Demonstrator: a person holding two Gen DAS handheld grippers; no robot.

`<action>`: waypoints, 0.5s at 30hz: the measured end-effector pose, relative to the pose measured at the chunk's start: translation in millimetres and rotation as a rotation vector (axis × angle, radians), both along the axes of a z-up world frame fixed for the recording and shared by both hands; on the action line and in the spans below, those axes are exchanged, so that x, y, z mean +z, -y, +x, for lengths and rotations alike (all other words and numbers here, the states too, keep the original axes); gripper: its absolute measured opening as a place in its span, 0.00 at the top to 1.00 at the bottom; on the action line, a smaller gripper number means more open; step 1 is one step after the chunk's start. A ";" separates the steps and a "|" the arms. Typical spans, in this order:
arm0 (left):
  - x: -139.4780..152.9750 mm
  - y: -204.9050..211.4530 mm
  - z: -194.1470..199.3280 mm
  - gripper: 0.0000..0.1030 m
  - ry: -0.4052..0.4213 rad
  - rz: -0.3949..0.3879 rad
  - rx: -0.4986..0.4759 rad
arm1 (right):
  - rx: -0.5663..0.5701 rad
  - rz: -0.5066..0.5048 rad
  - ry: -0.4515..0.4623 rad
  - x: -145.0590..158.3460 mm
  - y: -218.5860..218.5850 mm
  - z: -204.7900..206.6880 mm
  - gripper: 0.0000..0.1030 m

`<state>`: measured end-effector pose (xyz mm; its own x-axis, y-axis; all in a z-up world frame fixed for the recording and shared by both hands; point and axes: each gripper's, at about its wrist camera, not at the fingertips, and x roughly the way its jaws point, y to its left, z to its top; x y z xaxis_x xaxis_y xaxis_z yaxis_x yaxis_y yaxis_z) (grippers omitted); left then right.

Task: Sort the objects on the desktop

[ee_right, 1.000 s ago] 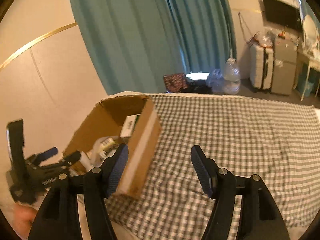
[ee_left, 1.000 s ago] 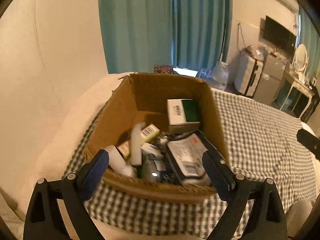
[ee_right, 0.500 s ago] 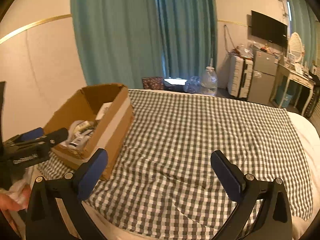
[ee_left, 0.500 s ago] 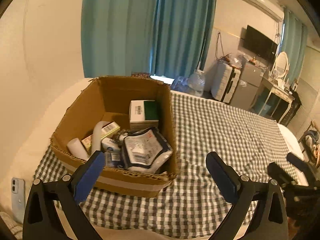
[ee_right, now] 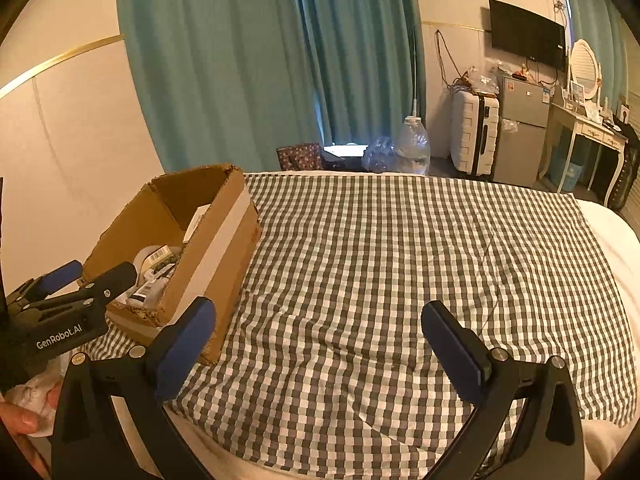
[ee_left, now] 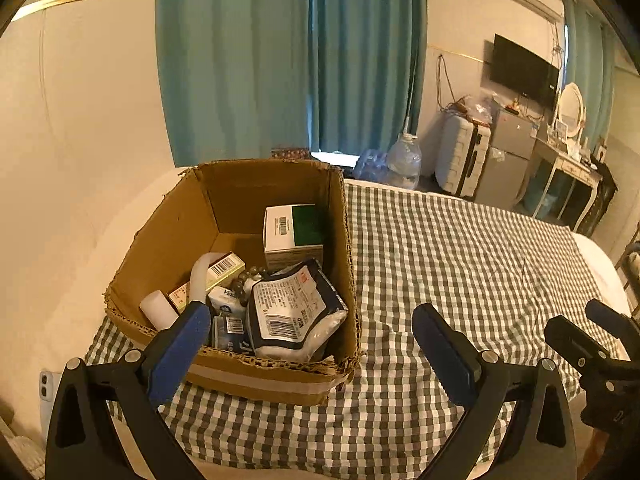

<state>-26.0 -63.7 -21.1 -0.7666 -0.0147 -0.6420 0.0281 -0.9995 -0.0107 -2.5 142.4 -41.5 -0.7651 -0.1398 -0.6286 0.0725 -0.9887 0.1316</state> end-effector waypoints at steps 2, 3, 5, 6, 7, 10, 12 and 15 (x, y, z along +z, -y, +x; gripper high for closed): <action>-5.0 1.0 -4.7 0.00 0.041 0.022 0.010 | -0.001 -0.006 0.003 -1.5 -0.2 -1.0 0.00; -8.7 2.8 -7.8 0.00 0.073 0.056 0.004 | 0.000 -0.009 0.005 -1.9 -0.6 -0.9 0.00; -12.0 5.4 -7.5 0.00 0.086 0.092 0.011 | 0.005 -0.005 0.011 -3.4 -0.6 -0.5 0.00; -13.3 7.4 -7.1 0.00 0.086 0.097 0.030 | 0.007 -0.001 0.013 -4.0 -0.5 -0.2 0.00; -13.7 8.0 -6.9 0.00 0.084 0.094 0.038 | 0.009 0.006 0.015 -5.2 -0.2 0.3 0.00; -11.5 8.5 -3.0 0.00 0.067 0.072 0.047 | 0.022 0.002 0.027 -8.4 0.0 0.5 0.00; -7.9 7.4 3.1 0.00 0.036 0.026 0.071 | 0.020 -0.004 0.034 -9.9 -0.5 0.8 0.00; -5.2 3.9 5.6 0.00 0.032 -0.016 0.070 | 0.017 -0.011 0.036 -9.9 -2.0 1.8 0.00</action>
<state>-20.4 -67.6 -26.3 -0.7422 -0.0784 -0.6656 0.0983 -0.9951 0.0076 -0.7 144.4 -51.4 -0.7394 -0.1592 -0.6542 0.0842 -0.9859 0.1449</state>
